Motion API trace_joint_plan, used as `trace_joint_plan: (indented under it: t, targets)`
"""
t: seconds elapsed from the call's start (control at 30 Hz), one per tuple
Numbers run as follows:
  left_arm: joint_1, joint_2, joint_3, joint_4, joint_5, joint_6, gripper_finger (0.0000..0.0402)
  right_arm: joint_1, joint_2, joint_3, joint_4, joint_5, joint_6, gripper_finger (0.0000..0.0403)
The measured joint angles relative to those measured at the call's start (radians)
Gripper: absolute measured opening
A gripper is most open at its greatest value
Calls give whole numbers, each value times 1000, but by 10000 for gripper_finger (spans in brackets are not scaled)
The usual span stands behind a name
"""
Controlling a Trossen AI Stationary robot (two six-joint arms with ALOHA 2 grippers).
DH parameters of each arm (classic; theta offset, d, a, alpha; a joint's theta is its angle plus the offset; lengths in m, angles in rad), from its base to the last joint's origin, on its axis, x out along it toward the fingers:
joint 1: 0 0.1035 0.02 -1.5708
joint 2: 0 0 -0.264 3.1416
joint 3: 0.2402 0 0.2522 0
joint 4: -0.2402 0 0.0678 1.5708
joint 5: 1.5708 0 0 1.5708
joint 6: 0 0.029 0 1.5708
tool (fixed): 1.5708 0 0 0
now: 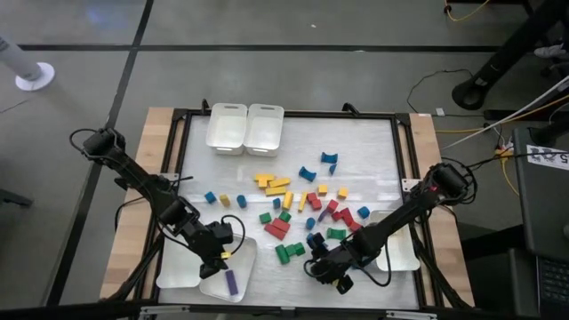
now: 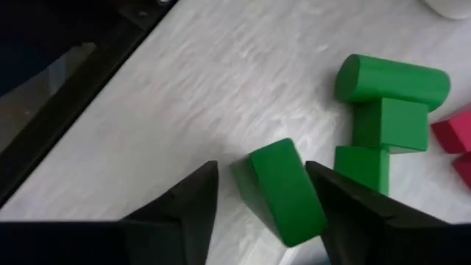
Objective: Sort blocks
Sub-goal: Put the green block into the top right white bin
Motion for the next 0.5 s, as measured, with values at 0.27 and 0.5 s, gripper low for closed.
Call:
trace_joint_plan:
  t: [0.27, 0.5]
  targets:
    - [0, 0, 0, -1, 0, 0, 159, 0, 0, 0, 11, 48, 0, 60]
    - [0, 0, 0, 0, -1, 39, 159, -38, -20, 106, -61, 56, -18, 56]
